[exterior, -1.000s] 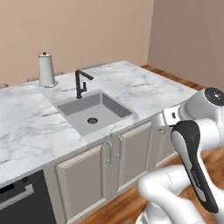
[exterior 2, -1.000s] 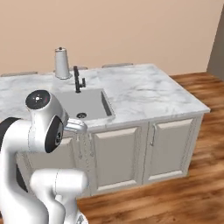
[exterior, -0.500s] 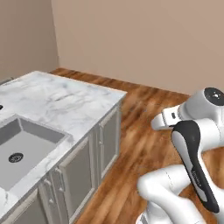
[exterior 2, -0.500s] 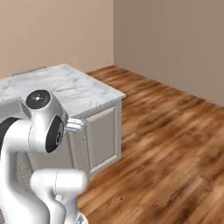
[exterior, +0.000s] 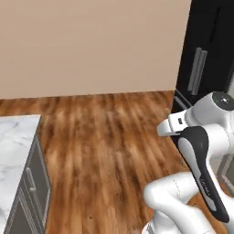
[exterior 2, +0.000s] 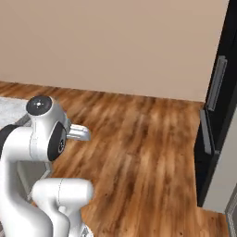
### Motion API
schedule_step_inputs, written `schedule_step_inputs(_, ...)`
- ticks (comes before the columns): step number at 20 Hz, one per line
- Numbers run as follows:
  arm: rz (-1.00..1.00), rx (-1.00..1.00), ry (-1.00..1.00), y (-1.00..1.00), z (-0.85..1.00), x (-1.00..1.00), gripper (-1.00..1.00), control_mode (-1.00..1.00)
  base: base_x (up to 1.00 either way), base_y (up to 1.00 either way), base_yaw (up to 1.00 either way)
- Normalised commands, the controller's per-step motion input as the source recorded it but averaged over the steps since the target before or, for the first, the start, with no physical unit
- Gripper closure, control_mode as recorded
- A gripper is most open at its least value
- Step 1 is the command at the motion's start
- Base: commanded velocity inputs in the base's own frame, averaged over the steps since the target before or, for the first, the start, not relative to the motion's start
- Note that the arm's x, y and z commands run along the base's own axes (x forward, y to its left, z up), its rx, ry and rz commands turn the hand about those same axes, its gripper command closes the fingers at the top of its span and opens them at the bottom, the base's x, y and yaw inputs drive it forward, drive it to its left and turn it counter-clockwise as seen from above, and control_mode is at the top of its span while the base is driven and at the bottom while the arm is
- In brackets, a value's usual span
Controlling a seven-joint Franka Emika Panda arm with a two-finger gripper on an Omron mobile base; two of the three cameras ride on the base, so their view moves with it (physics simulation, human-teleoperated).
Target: Place one of the steaks on the plate and the other in the bowl. Then place the bowl in the fridge.
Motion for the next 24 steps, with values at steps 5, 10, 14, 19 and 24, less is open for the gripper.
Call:
schedule_step_inputs(5,0.0,0.0,0.0,0.0,0.0,0.0,-1.0,1.0,0.45,0.19,-0.88)
schedule_step_inputs(10,0.0,0.0,0.0,0.0,0.0,0.0,-1.0,1.0,1.0,0.51,-0.53)
schedule_step_inputs(14,0.0,0.0,0.0,0.0,0.0,0.0,-1.0,1.0,1.0,0.39,-0.29)
schedule_step_inputs(19,0.0,0.0,0.0,0.0,0.0,0.0,-1.0,1.0,1.0,0.41,-0.31)
schedule_step_inputs(24,0.0,0.0,0.0,0.0,0.0,0.0,-1.0,1.0,1.0,0.33,-0.54)
